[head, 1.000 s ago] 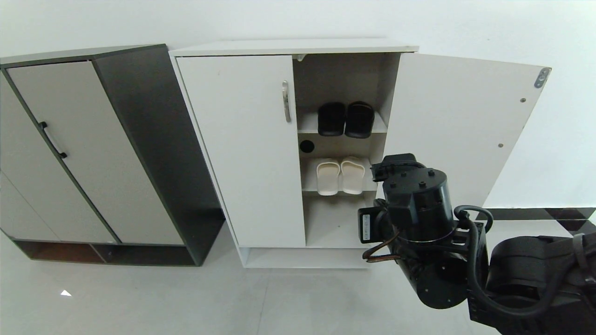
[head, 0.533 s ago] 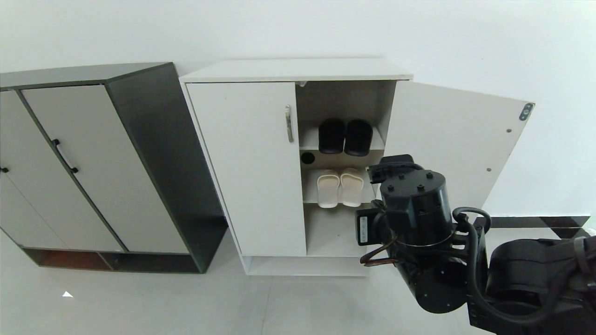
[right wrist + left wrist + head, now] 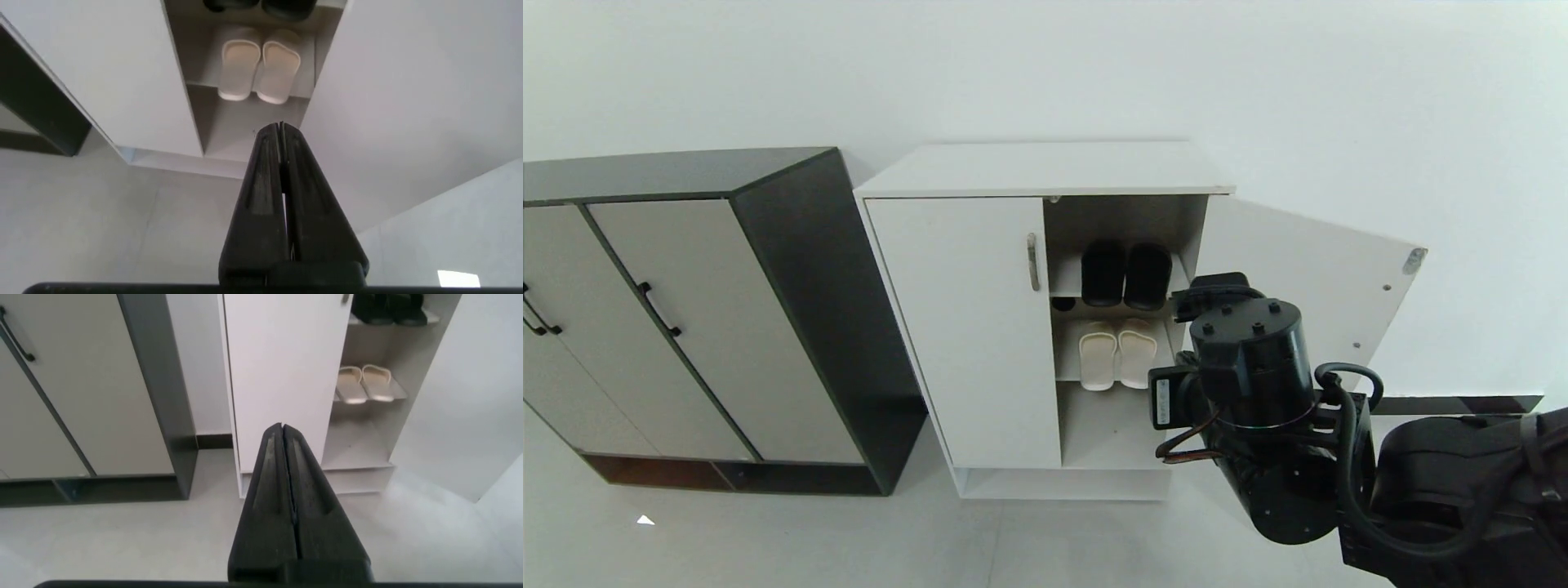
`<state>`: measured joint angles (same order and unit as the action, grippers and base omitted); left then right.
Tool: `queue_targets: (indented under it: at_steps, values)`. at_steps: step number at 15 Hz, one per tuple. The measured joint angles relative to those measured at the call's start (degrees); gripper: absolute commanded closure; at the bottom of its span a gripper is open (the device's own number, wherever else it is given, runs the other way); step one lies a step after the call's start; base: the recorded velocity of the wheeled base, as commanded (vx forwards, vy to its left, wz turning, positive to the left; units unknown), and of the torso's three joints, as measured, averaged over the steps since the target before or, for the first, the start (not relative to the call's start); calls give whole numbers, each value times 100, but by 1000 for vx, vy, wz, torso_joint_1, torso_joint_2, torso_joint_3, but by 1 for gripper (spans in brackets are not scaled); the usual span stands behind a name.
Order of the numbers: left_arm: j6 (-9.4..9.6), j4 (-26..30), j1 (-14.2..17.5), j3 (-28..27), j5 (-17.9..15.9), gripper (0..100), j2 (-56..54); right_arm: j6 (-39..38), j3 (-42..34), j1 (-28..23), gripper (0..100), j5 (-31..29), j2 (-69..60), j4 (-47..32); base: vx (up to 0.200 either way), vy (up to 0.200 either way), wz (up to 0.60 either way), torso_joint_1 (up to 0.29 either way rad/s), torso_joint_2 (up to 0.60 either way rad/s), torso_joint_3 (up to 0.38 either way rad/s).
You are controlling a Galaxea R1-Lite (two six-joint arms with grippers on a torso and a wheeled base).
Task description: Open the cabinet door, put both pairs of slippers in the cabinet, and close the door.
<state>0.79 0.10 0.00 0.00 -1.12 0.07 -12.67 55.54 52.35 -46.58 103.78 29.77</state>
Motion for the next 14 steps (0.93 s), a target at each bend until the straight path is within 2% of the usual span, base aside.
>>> queue_targets:
  at_steps: [8,14]
  values:
    - [-1,-2,0,0,-2,100,0,2,-6,-4,100,0,11,4,0,0,0,195,-505,-312]
    - [0,-2,0,0,0,100,0,24,-34,-52,100,0,11,4,0,0,0,244,-557,-320]
